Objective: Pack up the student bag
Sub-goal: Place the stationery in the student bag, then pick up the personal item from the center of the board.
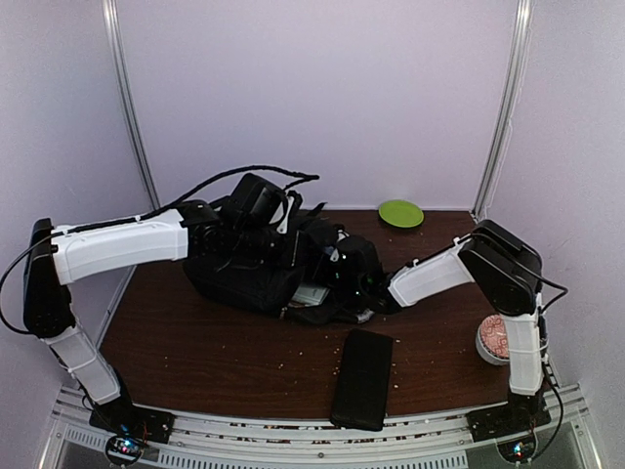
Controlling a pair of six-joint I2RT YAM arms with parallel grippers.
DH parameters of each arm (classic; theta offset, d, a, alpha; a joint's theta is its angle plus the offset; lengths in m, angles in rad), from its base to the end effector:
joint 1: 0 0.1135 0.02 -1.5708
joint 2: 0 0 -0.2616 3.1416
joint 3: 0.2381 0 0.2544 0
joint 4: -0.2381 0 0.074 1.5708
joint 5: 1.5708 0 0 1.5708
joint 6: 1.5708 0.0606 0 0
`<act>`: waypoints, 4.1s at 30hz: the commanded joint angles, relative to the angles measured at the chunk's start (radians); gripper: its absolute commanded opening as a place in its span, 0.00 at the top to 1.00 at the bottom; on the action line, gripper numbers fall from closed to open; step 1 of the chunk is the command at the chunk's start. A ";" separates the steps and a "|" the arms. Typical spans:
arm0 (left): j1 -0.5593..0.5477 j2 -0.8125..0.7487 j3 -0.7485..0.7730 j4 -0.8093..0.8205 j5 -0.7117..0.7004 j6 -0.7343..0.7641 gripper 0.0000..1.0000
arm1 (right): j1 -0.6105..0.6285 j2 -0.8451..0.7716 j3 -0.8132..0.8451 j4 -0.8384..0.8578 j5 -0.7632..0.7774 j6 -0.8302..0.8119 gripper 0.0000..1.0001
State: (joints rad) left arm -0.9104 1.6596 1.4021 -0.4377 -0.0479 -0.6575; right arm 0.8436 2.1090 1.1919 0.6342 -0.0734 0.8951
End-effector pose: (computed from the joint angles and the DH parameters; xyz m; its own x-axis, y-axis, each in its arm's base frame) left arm 0.2482 -0.3148 0.2830 -0.7793 0.0082 -0.6266 0.3664 0.8171 -0.4450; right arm 0.3165 0.3624 0.1408 -0.7339 0.3459 -0.5846 -0.3505 0.5445 0.7621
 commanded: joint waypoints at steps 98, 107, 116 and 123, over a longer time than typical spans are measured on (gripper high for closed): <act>-0.343 0.218 -0.257 0.337 0.072 -0.165 0.74 | 0.232 -0.887 -0.952 -0.364 -0.072 0.400 0.16; -0.340 0.287 -0.264 0.364 0.091 -0.190 1.00 | 0.244 -0.943 -1.003 -0.351 -0.063 0.484 0.17; -0.340 0.330 -0.299 0.418 0.117 -0.246 1.00 | 0.283 -1.019 -1.069 -0.382 -0.020 0.565 0.17; -0.340 0.365 -0.313 0.453 0.143 -0.278 1.00 | 0.302 -0.908 -1.078 -0.255 -0.015 0.611 0.17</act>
State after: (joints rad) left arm -1.2434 1.9472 1.1290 0.0158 0.0513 -0.9092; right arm 1.1316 1.1217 0.1371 0.3893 -0.0975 1.4666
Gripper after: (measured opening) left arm 0.009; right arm 0.832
